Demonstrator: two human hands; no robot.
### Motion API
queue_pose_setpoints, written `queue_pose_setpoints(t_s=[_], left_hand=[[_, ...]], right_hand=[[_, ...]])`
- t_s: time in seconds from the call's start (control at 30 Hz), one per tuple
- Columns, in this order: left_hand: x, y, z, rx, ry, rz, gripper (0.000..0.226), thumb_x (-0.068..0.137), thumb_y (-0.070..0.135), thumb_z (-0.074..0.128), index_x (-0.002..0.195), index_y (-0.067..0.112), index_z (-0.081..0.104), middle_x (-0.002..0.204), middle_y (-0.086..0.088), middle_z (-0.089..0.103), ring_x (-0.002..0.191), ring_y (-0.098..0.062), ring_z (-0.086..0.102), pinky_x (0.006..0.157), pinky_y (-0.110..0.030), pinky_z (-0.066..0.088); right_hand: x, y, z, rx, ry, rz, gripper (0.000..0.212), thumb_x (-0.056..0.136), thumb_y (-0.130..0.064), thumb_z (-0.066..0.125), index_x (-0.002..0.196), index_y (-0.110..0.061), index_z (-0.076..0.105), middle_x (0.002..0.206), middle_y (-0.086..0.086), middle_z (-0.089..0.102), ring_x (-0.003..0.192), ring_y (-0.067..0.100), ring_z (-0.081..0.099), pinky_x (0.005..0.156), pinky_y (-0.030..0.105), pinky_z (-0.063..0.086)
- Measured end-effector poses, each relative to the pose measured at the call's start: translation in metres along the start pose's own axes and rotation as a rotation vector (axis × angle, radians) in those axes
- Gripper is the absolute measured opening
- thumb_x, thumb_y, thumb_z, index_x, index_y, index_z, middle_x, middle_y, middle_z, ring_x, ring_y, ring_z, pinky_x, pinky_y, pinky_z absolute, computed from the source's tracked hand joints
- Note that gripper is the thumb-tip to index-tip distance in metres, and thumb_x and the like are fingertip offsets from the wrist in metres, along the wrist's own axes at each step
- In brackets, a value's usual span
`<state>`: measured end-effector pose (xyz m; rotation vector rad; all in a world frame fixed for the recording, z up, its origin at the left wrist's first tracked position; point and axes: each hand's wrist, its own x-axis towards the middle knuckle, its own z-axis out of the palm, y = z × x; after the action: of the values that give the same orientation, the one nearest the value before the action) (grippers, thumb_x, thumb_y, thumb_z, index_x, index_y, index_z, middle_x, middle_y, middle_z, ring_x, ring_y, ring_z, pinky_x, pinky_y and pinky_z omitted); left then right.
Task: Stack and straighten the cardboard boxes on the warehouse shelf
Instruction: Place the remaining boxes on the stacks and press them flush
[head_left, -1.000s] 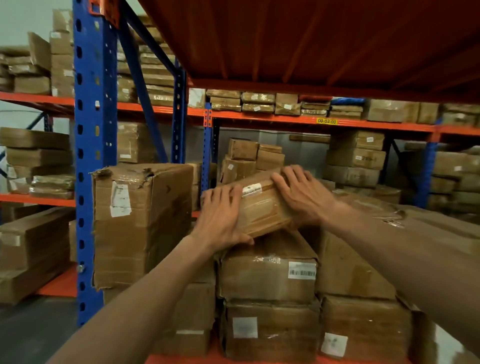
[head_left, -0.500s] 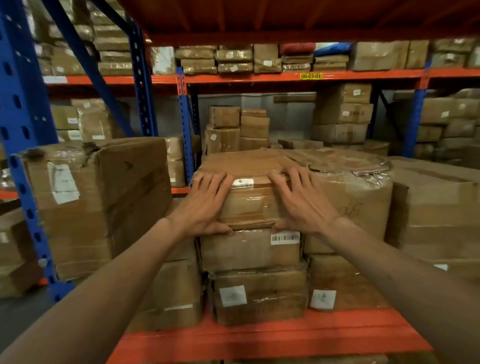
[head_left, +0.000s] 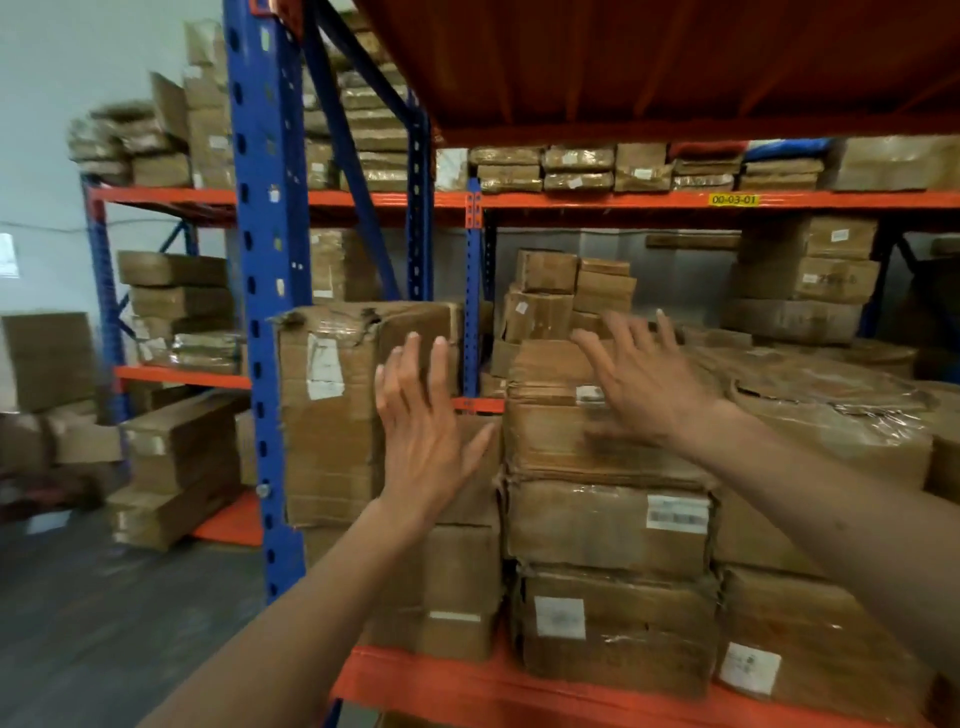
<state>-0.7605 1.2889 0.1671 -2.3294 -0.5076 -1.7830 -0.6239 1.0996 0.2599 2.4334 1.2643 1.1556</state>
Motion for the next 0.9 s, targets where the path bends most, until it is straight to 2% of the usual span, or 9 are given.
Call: queue_pose_setpoints(t_s=[0.17,0.27,0.37,0.47,0.57,0.63,0.73,0.8,0.9], left_hand=[[-0.023,-0.061,-0.044,0.024,0.072,-0.511,0.143,0.053,0.065,0.088,0.154,0.001,0.01,0.154,-0.036,0.018,0.142,-0.051,0.018,0.115,-0.063,0.014],[-0.05,-0.08,-0.055,-0.046,-0.174,-0.753,0.159,0.046,0.072,0.086,0.156,0.0,-0.003,0.155,-0.036,0.017,0.142,-0.051,0.023,0.114,-0.061,0.023],[-0.068,-0.091,-0.054,-0.226,-0.399,-0.876,0.158,0.052,0.068,0.088,0.155,0.002,-0.011,0.155,-0.032,0.018,0.142,-0.048,0.023,0.117,-0.056,0.027],[-0.069,-0.087,-0.045,-0.309,-0.375,-0.851,0.138,0.042,0.065,0.076,0.147,-0.003,0.016,0.142,-0.024,0.033,0.133,-0.041,0.033,0.111,-0.054,0.035],[-0.065,-0.086,-0.044,-0.263,-0.371,-0.782,0.124,0.044,0.051,0.082,0.14,-0.003,0.024,0.132,-0.019,0.039,0.123,-0.037,0.039,0.107,-0.05,0.039],[-0.061,-0.091,-0.046,-0.18,-0.359,-0.62,0.115,0.047,0.045,0.088,0.135,0.001,0.028,0.124,-0.014,0.042,0.115,-0.033,0.044,0.102,-0.046,0.042],[-0.039,-0.1,-0.05,-0.061,-0.424,-0.31,0.117,0.052,0.045,0.091,0.141,0.002,0.028,0.128,-0.013,0.042,0.116,-0.03,0.045,0.104,-0.041,0.042],[-0.02,-0.107,-0.05,0.103,-0.465,-0.087,0.121,0.05,0.054,0.09,0.14,0.001,0.029,0.126,-0.014,0.044,0.114,-0.031,0.048,0.102,-0.041,0.043],[-0.003,-0.116,-0.059,0.199,-0.498,0.066,0.122,0.047,0.05,0.092,0.139,0.0,0.03,0.123,-0.017,0.047,0.11,-0.034,0.049,0.1,-0.047,0.044]], right_hand=[[0.061,-0.089,-0.064,0.01,0.242,-0.416,0.118,0.063,-0.052,0.088,0.152,-0.023,0.016,0.161,0.018,0.011,0.148,0.038,0.011,0.12,0.054,0.009],[0.085,-0.142,-0.097,-0.126,0.262,-0.596,0.116,0.075,-0.038,0.083,0.158,-0.026,0.002,0.165,0.016,-0.007,0.151,0.035,-0.007,0.122,0.055,0.0],[0.111,-0.187,-0.11,-0.246,0.256,-0.716,0.087,0.1,-0.021,0.055,0.159,-0.033,-0.007,0.165,0.01,-0.021,0.15,0.032,-0.019,0.12,0.058,0.001],[0.132,-0.218,-0.106,-0.359,0.13,-0.752,0.084,0.099,-0.022,0.059,0.158,-0.039,0.0,0.167,0.004,-0.013,0.151,0.031,-0.018,0.119,0.06,0.002],[0.129,-0.211,-0.114,-0.342,0.027,-0.756,0.072,0.097,-0.027,0.062,0.155,-0.035,0.02,0.165,0.006,0.008,0.15,0.032,0.003,0.111,0.052,0.031],[0.117,-0.188,-0.121,-0.277,0.019,-0.738,0.083,0.086,-0.036,0.074,0.152,-0.026,0.025,0.16,0.011,0.014,0.146,0.035,0.011,0.103,0.047,0.041],[0.097,-0.145,-0.097,-0.151,0.035,-0.577,0.118,0.054,-0.062,0.087,0.145,-0.021,0.025,0.148,0.015,0.024,0.136,0.038,0.02,0.096,0.046,0.046],[0.079,-0.125,-0.067,0.026,0.067,-0.396,0.12,0.046,-0.069,0.084,0.142,-0.023,0.027,0.139,0.012,0.028,0.129,0.034,0.023,0.087,0.045,0.05],[0.062,-0.118,-0.041,0.192,0.12,-0.268,0.114,0.052,-0.064,0.085,0.142,-0.024,0.028,0.137,0.012,0.028,0.13,0.034,0.022,0.082,0.043,0.053]])
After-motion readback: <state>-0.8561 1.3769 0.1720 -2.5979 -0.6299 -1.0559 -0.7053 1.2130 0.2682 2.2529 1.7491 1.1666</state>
